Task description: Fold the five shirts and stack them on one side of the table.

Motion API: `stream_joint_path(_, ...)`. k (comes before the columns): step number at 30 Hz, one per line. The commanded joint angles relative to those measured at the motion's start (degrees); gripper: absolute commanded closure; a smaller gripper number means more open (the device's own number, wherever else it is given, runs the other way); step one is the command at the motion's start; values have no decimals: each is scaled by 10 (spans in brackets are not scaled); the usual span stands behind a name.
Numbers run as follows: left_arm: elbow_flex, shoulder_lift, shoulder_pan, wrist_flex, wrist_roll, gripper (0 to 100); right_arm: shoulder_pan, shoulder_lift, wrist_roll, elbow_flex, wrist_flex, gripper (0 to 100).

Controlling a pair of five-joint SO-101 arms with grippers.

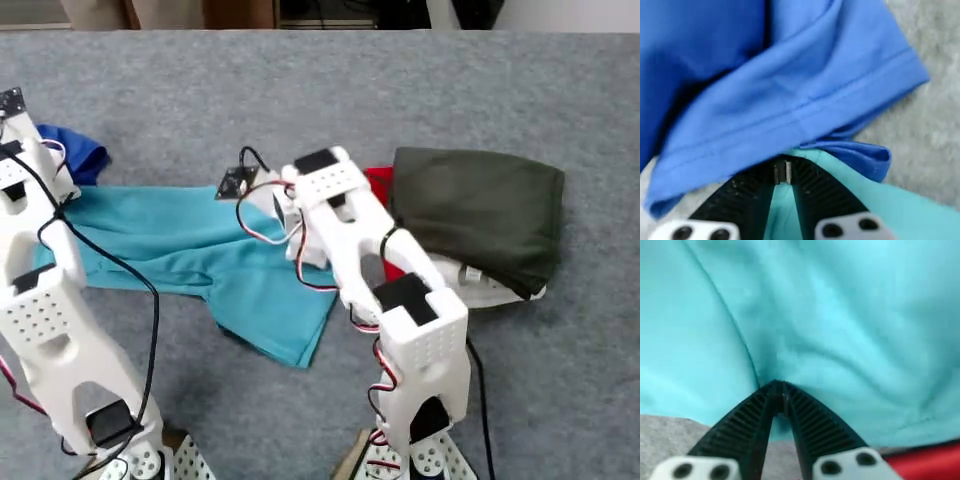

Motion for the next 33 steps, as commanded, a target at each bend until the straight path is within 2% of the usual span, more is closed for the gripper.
stream_joint_path(1,-43,20,4,-50,4,980,-6,-43,-6,26,-10,995)
stream_joint_path(12,-129,52,-8,-39,25,980,27,-46,18,51,-11,995)
stream_joint_path(17,-189,34,7,71,11,978,17,-63,20,-17,39,995)
stream_joint_path(25,-295,-28,1,270,-20,979,-11,-112,21,-215,154,995)
stream_joint_path(29,-288,-54,7,358,-40,979,-10,-86,19,-275,143,995)
stream_joint_path(33,-202,-58,0,360,-44,979,-1,-4,18,-298,80,995)
